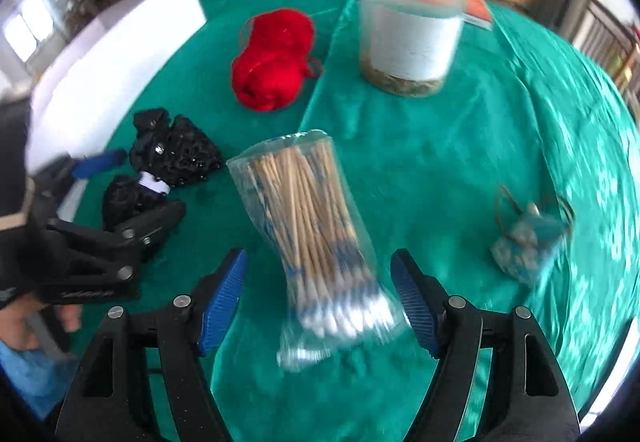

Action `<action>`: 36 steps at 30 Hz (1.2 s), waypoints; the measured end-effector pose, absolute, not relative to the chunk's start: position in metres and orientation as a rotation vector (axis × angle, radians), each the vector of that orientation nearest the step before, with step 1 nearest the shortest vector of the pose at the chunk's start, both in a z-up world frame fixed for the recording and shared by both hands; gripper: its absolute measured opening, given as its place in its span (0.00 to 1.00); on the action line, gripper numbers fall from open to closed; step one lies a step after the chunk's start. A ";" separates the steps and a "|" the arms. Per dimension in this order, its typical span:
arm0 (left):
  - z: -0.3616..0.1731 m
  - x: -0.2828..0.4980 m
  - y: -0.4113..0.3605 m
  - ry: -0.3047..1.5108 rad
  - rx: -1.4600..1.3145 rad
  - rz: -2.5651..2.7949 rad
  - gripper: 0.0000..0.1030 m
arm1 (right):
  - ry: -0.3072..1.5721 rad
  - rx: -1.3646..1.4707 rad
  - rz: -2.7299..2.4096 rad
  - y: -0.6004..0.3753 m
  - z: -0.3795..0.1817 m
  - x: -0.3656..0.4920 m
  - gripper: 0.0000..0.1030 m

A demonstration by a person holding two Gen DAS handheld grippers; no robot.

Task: Organize soft objects
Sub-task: 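Grasp the cotton swab bag with the right gripper and lift it, then carry the yarn bundle and swab bag into the white box and release both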

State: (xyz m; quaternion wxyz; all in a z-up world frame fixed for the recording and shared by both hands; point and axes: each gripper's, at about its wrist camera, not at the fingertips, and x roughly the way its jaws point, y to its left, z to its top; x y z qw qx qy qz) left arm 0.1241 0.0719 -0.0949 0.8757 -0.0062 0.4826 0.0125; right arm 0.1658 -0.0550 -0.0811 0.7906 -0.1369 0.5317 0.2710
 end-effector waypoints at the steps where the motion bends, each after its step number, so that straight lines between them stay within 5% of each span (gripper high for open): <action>1: -0.094 0.123 0.071 1.000 -0.004 0.009 0.60 | 1.148 -0.308 0.588 -0.052 -0.085 0.167 0.63; 2: -0.092 0.121 0.070 1.000 -0.007 -0.006 0.38 | 1.164 -0.307 0.567 -0.053 -0.088 0.168 0.37; 4: -0.086 0.115 0.071 0.999 -0.034 -0.017 0.38 | 1.196 -0.226 0.543 -0.065 -0.086 0.168 0.33; 12: -0.018 0.061 0.102 0.869 -0.323 -0.144 0.38 | 1.119 0.026 0.541 -0.107 -0.028 0.146 0.32; 21: 0.057 -0.038 0.241 0.705 -0.275 0.239 0.39 | 0.988 0.183 0.959 0.018 0.069 0.094 0.32; 22: 0.055 -0.049 0.256 0.716 -0.261 0.315 0.46 | 0.988 0.189 1.011 0.038 0.073 0.087 0.32; 25: 0.039 -0.072 0.295 0.756 -0.232 0.519 0.98 | 0.999 0.178 1.154 0.095 0.078 0.064 0.40; 26: 0.037 -0.080 0.305 0.748 -0.238 0.566 0.98 | 1.015 0.174 1.198 0.112 0.075 0.058 0.61; 28: 0.035 -0.091 0.315 0.735 -0.256 0.602 0.98 | 1.035 0.161 1.220 0.126 0.068 0.050 0.75; 36: 0.045 -0.081 0.267 0.637 -0.336 0.389 0.98 | 0.888 -0.127 0.851 0.059 0.008 0.040 0.77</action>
